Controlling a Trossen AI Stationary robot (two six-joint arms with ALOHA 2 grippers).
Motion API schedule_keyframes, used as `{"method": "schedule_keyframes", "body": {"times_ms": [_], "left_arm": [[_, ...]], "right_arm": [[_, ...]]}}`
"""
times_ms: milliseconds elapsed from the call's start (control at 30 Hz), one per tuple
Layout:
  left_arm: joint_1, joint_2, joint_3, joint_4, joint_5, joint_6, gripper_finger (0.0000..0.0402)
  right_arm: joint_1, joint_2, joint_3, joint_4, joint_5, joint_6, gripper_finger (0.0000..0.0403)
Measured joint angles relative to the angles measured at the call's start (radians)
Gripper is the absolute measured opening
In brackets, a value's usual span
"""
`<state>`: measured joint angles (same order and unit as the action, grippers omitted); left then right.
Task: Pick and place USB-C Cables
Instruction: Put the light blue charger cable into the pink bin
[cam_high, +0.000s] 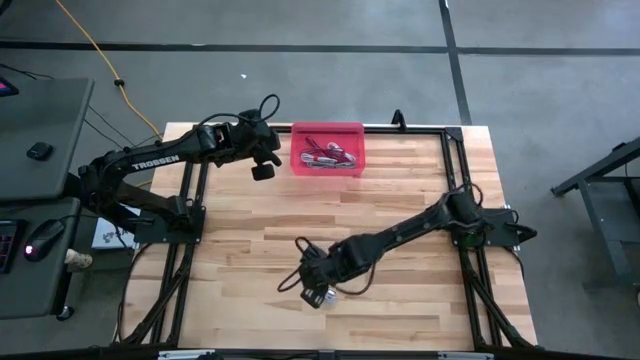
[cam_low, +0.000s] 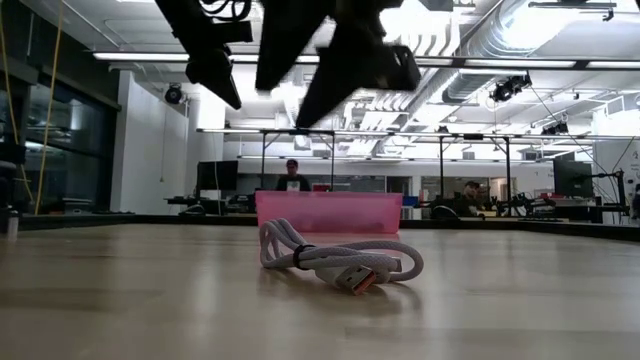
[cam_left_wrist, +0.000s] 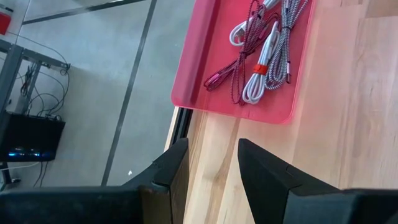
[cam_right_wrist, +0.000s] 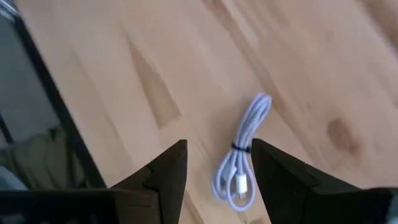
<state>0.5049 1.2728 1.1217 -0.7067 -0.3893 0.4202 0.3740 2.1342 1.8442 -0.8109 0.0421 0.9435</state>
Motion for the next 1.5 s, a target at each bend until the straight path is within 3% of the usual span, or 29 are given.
{"method": "schedule_keyframes", "body": {"times_ms": [367, 1033, 1167, 1367, 1500], "left_arm": [[0.000, 0.000, 0.000, 0.000, 0.000, -0.002, 0.0117], [0.000, 0.000, 0.000, -0.002, 0.000, 0.001, 0.0117], [0.000, 0.000, 0.000, -0.003, 0.000, 0.000, 0.0117], [0.000, 0.000, 0.000, -0.009, 0.000, 0.001, 0.0117], [0.000, 0.000, 0.000, -0.008, 0.000, 0.000, 0.0117]], "right_arm": [[0.014, 0.183, 0.124, -0.146, -0.035, 0.020, 0.0169], [0.023, 0.275, 0.129, -0.135, 0.028, 0.015, 0.0167], [0.025, 0.278, 0.145, -0.174, 0.058, -0.021, 0.0134], [0.025, 0.291, 0.209, -0.252, 0.087, -0.146, 0.0025], [0.014, 0.292, 0.260, -0.316, 0.122, -0.200, 0.0027]]}}
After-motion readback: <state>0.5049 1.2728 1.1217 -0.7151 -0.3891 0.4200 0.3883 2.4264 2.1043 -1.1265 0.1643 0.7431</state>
